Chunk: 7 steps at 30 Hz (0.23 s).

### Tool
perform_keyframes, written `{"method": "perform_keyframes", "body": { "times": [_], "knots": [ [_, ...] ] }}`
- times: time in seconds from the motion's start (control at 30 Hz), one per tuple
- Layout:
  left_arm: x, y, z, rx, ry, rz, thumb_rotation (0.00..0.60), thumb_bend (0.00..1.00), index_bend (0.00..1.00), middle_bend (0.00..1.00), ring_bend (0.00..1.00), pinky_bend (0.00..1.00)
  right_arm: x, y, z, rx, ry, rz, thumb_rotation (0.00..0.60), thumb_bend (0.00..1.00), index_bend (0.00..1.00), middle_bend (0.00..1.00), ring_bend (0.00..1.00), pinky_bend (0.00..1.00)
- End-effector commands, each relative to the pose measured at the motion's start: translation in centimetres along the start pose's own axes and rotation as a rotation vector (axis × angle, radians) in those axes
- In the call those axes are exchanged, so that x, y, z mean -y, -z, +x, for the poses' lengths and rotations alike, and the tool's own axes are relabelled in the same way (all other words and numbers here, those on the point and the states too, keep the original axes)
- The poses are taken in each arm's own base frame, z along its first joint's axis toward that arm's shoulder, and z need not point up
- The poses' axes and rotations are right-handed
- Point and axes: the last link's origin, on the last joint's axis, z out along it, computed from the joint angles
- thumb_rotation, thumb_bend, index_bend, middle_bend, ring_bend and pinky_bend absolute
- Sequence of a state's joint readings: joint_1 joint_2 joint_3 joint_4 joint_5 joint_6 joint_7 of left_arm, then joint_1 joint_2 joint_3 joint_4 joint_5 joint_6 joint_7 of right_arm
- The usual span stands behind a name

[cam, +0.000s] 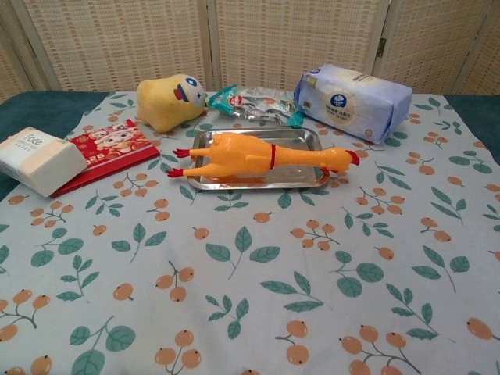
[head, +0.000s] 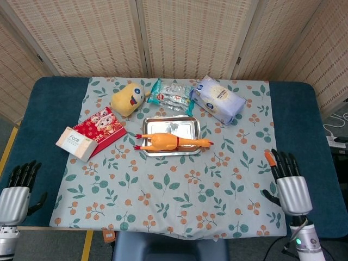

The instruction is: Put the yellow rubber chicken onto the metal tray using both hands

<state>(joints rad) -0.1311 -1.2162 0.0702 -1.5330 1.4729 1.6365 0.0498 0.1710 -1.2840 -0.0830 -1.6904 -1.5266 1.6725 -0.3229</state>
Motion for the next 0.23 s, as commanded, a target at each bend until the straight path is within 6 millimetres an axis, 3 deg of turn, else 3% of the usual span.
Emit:
{"method": "perform_keyframes", "body": {
  "times": [0.03, 0.23],
  "knots": [
    [0.2, 1.8, 1.0, 0.022, 0.003, -0.012, 0.600, 0.38, 0.00, 0.00, 0.00, 0.01, -2.5, 2.6, 0.7, 0.025, 0.030, -0.024, 0.600, 0.00, 0.00, 0.00, 0.00, 0.00],
    [-0.3, 1.9, 1.1, 0.051, 0.009, -0.032, 0.600, 0.38, 0.00, 0.00, 0.00, 0.01, -3.8, 2.7, 1.8, 0.033, 0.025, -0.056, 0.600, 0.00, 0.00, 0.00, 0.00, 0.00]
  ]
}}
